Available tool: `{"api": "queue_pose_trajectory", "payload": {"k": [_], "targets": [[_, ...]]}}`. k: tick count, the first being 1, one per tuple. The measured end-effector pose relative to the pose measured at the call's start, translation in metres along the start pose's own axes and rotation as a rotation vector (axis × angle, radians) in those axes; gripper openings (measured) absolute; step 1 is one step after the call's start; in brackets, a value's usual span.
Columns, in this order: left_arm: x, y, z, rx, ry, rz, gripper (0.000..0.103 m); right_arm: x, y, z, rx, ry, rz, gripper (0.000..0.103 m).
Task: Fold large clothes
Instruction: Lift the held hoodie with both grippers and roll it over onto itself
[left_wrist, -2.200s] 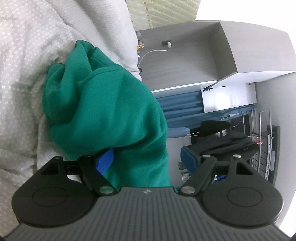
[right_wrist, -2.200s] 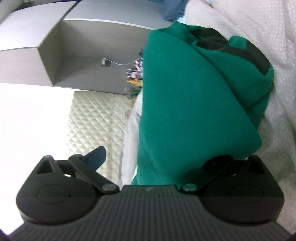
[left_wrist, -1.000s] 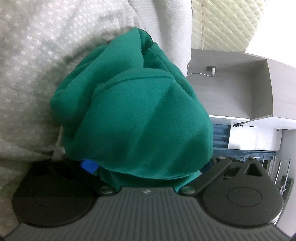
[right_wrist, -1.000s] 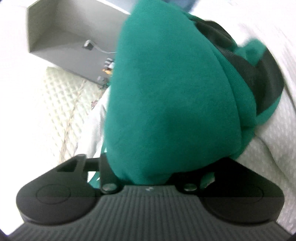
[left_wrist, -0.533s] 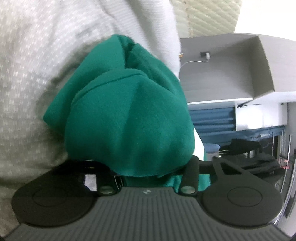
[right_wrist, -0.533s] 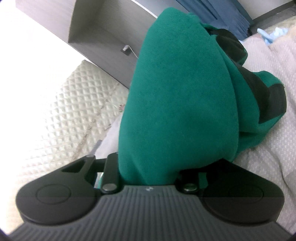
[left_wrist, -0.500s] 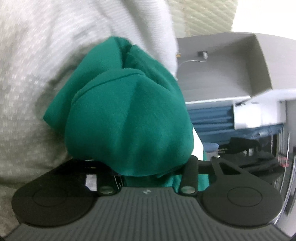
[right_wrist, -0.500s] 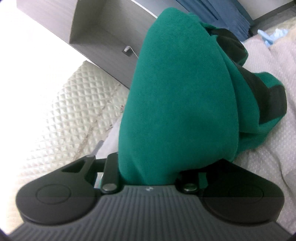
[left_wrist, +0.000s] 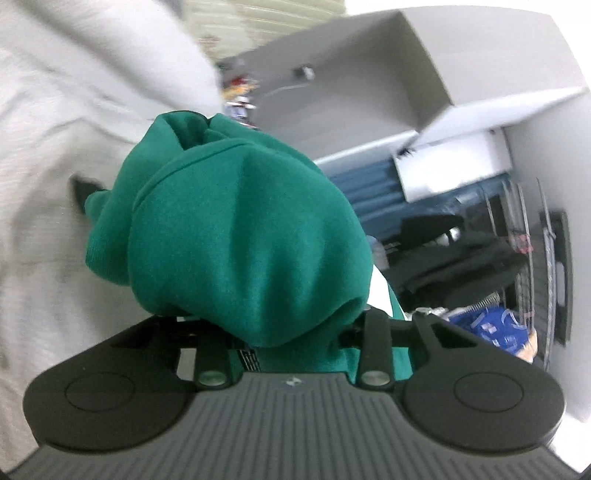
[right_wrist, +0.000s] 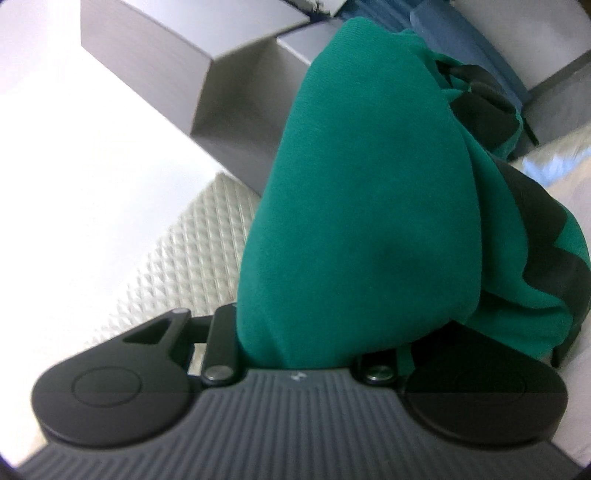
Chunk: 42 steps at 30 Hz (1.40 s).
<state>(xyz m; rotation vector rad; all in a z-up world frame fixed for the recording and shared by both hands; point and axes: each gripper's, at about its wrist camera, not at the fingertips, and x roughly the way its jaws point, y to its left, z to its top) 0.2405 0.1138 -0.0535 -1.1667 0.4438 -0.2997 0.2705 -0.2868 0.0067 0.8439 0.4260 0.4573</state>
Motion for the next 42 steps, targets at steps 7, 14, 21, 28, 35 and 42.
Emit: {"api": "queue_pose_trajectory", "payload": {"k": [7, 14, 21, 28, 35, 42], "targets": [[0.033, -0.095, -0.032, 0.096, 0.043, -0.077, 0.041, -0.071, -0.005, 0.065, 0.028, -0.100, 0.018, 0.036], [0.082, -0.161, -0.100, 0.139, 0.104, -0.113, 0.041, -0.137, -0.032, 0.106, 0.015, -0.186, -0.004, 0.036], [0.195, -0.172, -0.157, 0.151, 0.181, -0.104, 0.041, -0.169, -0.096, 0.124, 0.020, -0.253, -0.043, 0.037], [0.289, -0.125, -0.208, 0.156, 0.289, -0.052, 0.041, -0.174, -0.176, 0.126, 0.104, -0.248, -0.142, 0.037], [0.337, -0.047, -0.252, 0.205, 0.395, -0.001, 0.042, -0.162, -0.261, 0.091, 0.226, -0.210, -0.245, 0.038], [0.333, -0.011, -0.261, 0.200, 0.390, -0.054, 0.047, -0.152, -0.255, 0.052, 0.250, -0.238, -0.202, 0.042]]}}
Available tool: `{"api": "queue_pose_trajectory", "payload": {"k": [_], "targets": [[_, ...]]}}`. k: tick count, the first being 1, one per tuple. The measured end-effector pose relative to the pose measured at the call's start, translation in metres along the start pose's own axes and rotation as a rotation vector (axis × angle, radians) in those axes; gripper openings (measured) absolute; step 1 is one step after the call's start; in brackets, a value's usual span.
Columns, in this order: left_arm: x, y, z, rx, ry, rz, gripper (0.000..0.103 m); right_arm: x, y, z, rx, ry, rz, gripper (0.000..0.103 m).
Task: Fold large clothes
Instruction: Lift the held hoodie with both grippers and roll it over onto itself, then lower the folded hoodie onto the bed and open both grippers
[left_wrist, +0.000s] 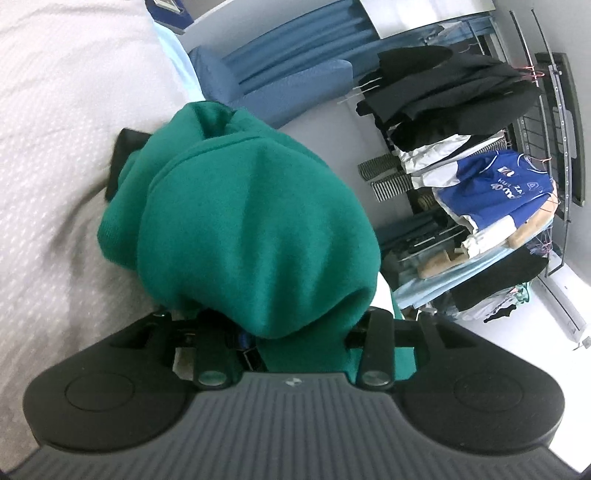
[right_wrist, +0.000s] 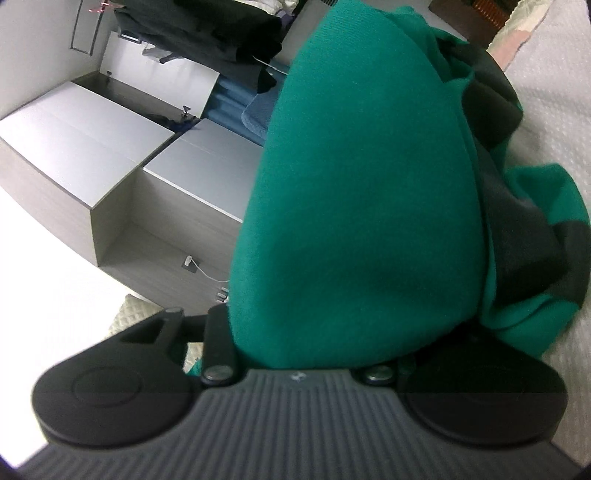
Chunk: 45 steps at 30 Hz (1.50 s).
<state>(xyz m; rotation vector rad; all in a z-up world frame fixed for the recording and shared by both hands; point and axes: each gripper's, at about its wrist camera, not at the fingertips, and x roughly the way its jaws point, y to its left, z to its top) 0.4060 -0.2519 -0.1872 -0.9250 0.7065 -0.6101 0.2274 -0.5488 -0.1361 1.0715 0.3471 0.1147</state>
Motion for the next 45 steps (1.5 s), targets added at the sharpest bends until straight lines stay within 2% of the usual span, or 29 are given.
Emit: {"api": "queue_pose_trajectory", "payload": {"k": [2, 4, 7, 11, 14, 20, 25, 31, 33, 37, 42, 45], "targets": [[0.000, 0.007, -0.004, 0.005, 0.001, 0.005, 0.049, 0.033, 0.003, 0.004, 0.003, -0.005, -0.003, 0.044], [-0.001, 0.012, -0.007, 0.007, 0.004, 0.007, 0.051, 0.034, 0.010, 0.026, 0.013, -0.018, -0.004, 0.046], [-0.010, 0.009, -0.006, 0.030, 0.010, 0.019, 0.052, 0.034, 0.011, 0.020, 0.017, -0.041, -0.008, 0.047], [-0.019, 0.003, -0.006, 0.047, 0.021, 0.046, 0.060, 0.021, -0.007, 0.011, 0.050, -0.051, -0.023, 0.050], [-0.034, -0.006, -0.005, 0.077, 0.024, 0.086, 0.064, 0.021, 0.008, 0.016, 0.069, -0.048, -0.055, 0.053], [-0.080, -0.032, -0.012, 0.237, 0.020, 0.209, 0.066, -0.024, 0.023, 0.013, 0.033, -0.062, -0.148, 0.054], [-0.120, -0.082, -0.018, 0.397, 0.028, 0.285, 0.066, -0.051, 0.080, 0.016, -0.099, -0.075, -0.191, 0.054], [-0.183, -0.156, -0.027, 0.530, -0.013, 0.279, 0.066, -0.107, 0.142, 0.007, -0.296, -0.109, -0.172, 0.054], [-0.205, -0.180, -0.032, 0.573, -0.027, 0.271, 0.066, -0.148, 0.152, -0.015, -0.376, -0.118, -0.155, 0.054], [-0.257, -0.225, -0.048, 0.665, -0.082, 0.275, 0.066, -0.174, 0.198, -0.039, -0.515, -0.121, -0.148, 0.054], [-0.314, -0.265, -0.072, 0.750, -0.107, 0.276, 0.066, -0.203, 0.229, -0.076, -0.635, -0.116, -0.110, 0.054], [-0.348, -0.288, -0.091, 0.822, -0.133, 0.285, 0.066, -0.224, 0.248, -0.095, -0.709, -0.125, -0.121, 0.054]]}}
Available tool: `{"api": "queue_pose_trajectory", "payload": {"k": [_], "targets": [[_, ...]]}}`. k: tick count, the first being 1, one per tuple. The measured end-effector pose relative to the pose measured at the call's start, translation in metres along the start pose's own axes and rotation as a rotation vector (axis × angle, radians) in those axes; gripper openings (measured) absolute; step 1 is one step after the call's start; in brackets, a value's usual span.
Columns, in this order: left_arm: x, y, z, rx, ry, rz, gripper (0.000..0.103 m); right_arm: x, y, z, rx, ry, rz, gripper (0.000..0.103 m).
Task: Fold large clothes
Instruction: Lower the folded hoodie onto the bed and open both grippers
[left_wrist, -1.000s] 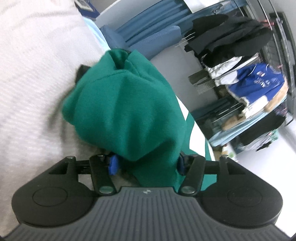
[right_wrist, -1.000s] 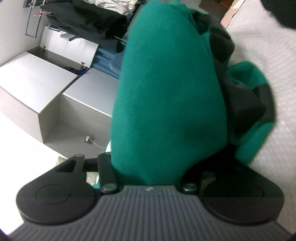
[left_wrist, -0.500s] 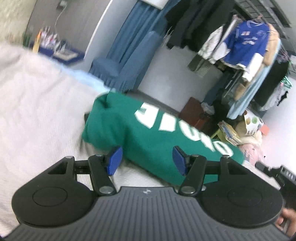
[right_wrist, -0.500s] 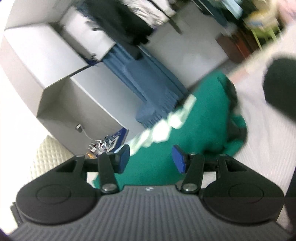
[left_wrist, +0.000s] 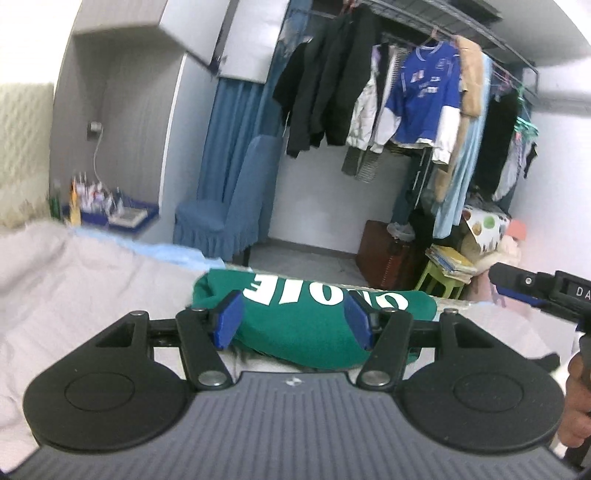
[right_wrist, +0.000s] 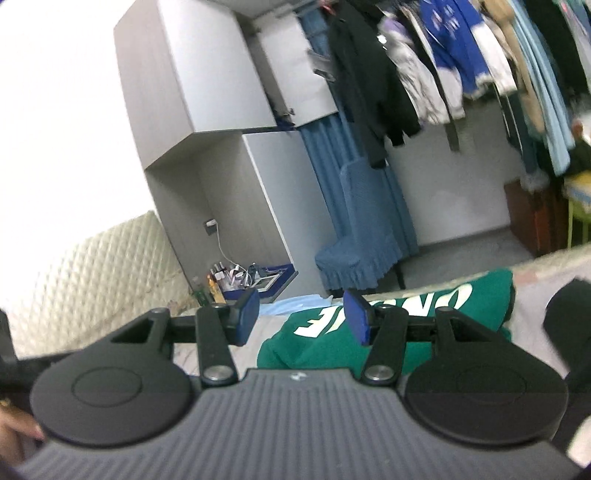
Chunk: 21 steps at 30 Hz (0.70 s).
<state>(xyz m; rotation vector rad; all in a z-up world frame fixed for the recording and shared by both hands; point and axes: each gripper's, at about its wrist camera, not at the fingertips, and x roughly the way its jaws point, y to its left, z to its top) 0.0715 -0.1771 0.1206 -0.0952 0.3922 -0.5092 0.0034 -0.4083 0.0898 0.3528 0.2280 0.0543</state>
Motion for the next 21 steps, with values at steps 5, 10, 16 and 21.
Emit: {"api": "queue_pose_trajectory", "payload": {"k": [5, 10, 16, 21], "targets": [[-0.053, -0.013, -0.006, 0.026, -0.030, 0.006, 0.067, -0.021, 0.018, -0.022, -0.071, 0.026, -0.027, 0.054], [-0.086, -0.015, -0.024, 0.030, -0.028, -0.016, 0.068, -0.039, 0.021, -0.040, -0.095, 0.076, -0.058, 0.054], [-0.105, -0.014, -0.040, 0.076, -0.035, 0.004, 0.073, -0.041, 0.020, -0.058, -0.118, 0.115, -0.096, 0.054], [-0.104, -0.010, -0.056, 0.073, -0.017, -0.016, 0.075, -0.038, 0.020, -0.069, -0.144, 0.141, -0.120, 0.055]]}}
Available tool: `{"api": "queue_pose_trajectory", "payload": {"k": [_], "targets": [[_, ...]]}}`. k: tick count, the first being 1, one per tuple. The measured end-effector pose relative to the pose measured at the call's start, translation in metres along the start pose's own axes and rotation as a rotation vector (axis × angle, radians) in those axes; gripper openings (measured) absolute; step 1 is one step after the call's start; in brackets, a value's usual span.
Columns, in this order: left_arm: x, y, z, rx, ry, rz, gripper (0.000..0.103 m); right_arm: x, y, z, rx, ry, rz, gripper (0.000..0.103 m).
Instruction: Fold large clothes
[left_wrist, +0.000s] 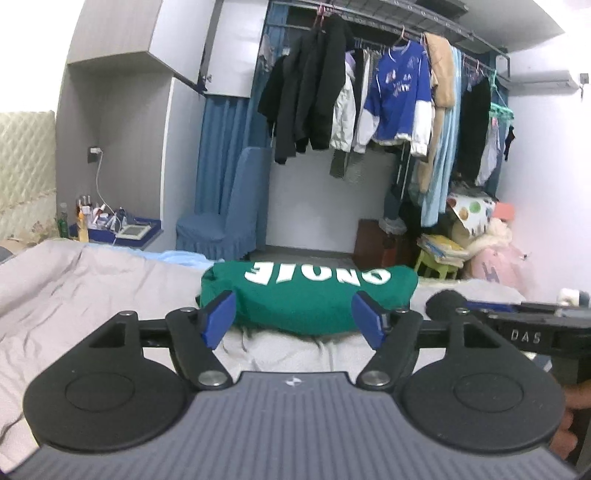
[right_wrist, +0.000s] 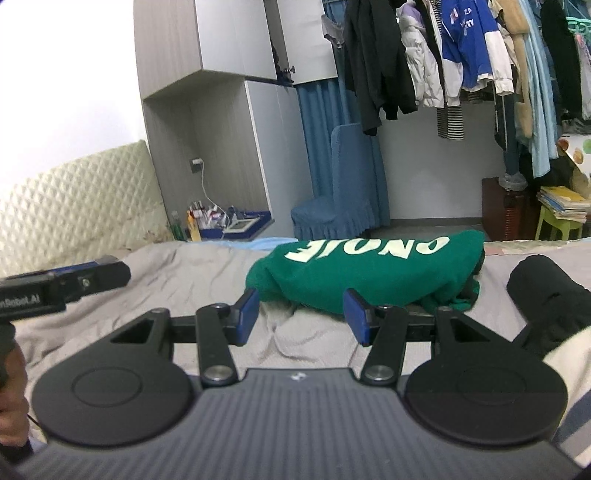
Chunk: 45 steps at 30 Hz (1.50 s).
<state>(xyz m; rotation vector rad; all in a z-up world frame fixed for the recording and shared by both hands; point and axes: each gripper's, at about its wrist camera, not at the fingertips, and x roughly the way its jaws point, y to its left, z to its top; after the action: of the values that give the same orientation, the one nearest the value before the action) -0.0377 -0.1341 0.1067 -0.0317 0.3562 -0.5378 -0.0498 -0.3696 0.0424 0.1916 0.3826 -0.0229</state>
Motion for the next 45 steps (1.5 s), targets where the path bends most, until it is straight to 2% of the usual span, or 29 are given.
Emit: {"api": "queue_pose_trajectory", "payload": {"k": [3, 6, 8, 12, 17, 19, 35, 45], "targets": [[0.006, 0.009, -0.009, -0.028, 0.023, 0.000, 0.077, 0.004, 0.002, -0.005, -0.014, 0.008, -0.020, 0.055], [0.013, 0.021, -0.012, -0.055, 0.031, 0.015, 0.083, 0.008, 0.003, -0.010, -0.023, 0.019, -0.035, 0.055], [0.017, 0.027, -0.013, -0.063, 0.034, 0.020, 0.094, 0.012, 0.001, -0.013, -0.013, 0.029, -0.052, 0.056], [0.022, 0.035, -0.012, -0.064, 0.034, 0.031, 0.101, 0.020, -0.006, -0.016, 0.013, 0.054, -0.092, 0.058], [0.028, 0.038, -0.014, -0.059, 0.053, 0.049, 0.103, 0.018, -0.008, -0.016, 0.013, 0.029, -0.118, 0.087], [0.030, 0.039, -0.015, -0.061, 0.057, 0.055, 0.103, 0.017, -0.007, -0.015, 0.002, 0.024, -0.125, 0.103], [0.022, 0.029, -0.014, -0.053, 0.033, 0.088, 0.103, 0.012, -0.001, -0.019, 0.006, 0.043, -0.114, 0.103], [0.017, 0.022, -0.017, -0.037, 0.046, 0.090, 0.103, 0.004, 0.001, -0.023, -0.001, 0.044, -0.127, 0.103]]}}
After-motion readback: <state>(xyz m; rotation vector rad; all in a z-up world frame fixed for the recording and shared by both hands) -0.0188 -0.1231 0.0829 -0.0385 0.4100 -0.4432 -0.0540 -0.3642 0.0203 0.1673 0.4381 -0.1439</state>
